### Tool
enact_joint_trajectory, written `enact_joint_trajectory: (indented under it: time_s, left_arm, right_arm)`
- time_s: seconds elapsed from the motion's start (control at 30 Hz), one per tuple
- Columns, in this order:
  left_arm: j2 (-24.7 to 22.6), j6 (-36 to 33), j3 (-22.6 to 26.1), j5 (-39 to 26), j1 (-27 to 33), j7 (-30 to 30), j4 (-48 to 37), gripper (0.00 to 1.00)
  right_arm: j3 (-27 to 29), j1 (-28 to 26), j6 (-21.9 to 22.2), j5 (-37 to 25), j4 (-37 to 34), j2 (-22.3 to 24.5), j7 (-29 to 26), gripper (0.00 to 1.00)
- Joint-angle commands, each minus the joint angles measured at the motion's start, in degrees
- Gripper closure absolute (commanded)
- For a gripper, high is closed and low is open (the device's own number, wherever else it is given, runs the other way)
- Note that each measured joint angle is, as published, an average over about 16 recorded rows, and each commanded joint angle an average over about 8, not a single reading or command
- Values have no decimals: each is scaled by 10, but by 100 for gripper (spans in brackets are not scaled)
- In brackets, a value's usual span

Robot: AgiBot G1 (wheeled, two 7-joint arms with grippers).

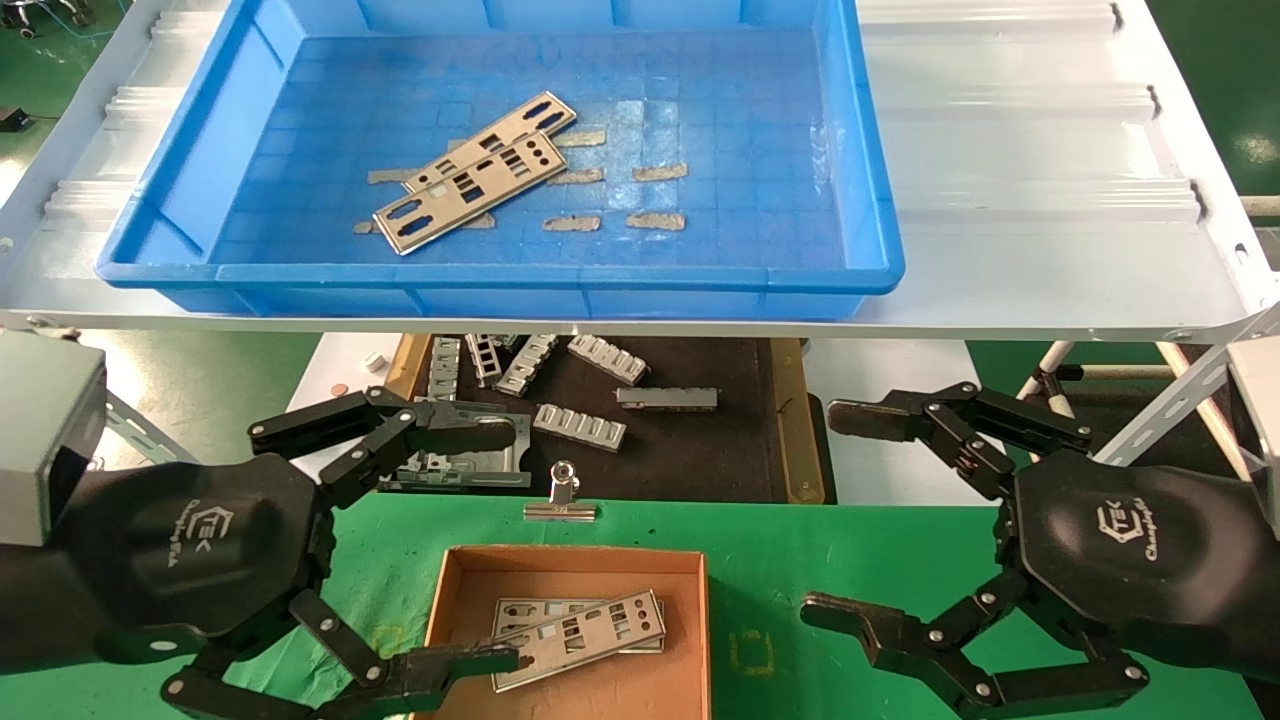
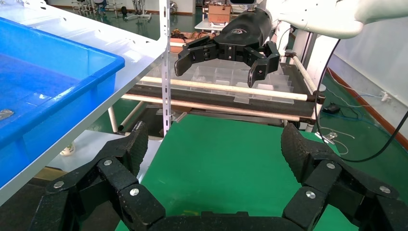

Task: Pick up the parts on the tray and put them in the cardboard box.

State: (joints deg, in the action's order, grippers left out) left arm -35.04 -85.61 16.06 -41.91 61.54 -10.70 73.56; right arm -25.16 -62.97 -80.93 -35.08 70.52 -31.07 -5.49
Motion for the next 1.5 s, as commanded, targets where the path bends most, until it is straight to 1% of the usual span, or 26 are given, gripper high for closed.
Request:
enact_joint_trajectory:
  time_s: [0.03,0.37,0.4,0.47,0.5,0.63,0.67,0.73,0.77,0.87,1.03,1.27,1.5]
  left_arm:
    - [0,0,0,0,0,0,0,0]
    - [0,0,0,0,0,0,0,0]
    - [0,0,0,0,0,0,0,0]
    - [0,0,0,0,0,0,0,0]
    - [0,0,0,0,0,0,0,0]
    - [0,1,-1,0,1,0,-1,0]
    - [0,3,-1,0,1,0,-2,0]
    - [-1,9,-2,-2,4,-2,-5,0]
    - [-2,13,-2,-4,7,-3,-8,0]
    - [-10,35,0,-15,24,-10,-22,0]
    - [-40,79,14,-61,87,-22,-66,0]
    - [-101,121,55,-153,201,-27,-174,0]
    - [-152,124,92,-226,301,0,-295,0]
  right_arm:
    - [0,0,0,0,0,0,0,0]
    - [0,0,0,0,0,0,0,0]
    - [0,0,0,0,0,0,0,2]
    - [0,0,0,0,0,0,0,16]
    - [0,0,0,0,0,0,0,27]
    - [0,0,0,0,0,0,0,77]
    - [0,0,0,0,0,0,0,88]
    - [0,0,0,0,0,0,0,98]
    - [0,0,0,0,0,0,0,100]
    - [0,0,0,0,0,0,0,100]
    - [0,0,0,0,0,0,0,100]
    - [0,0,0,0,0,0,0,100]
    - [0,0,0,0,0,0,0,100]
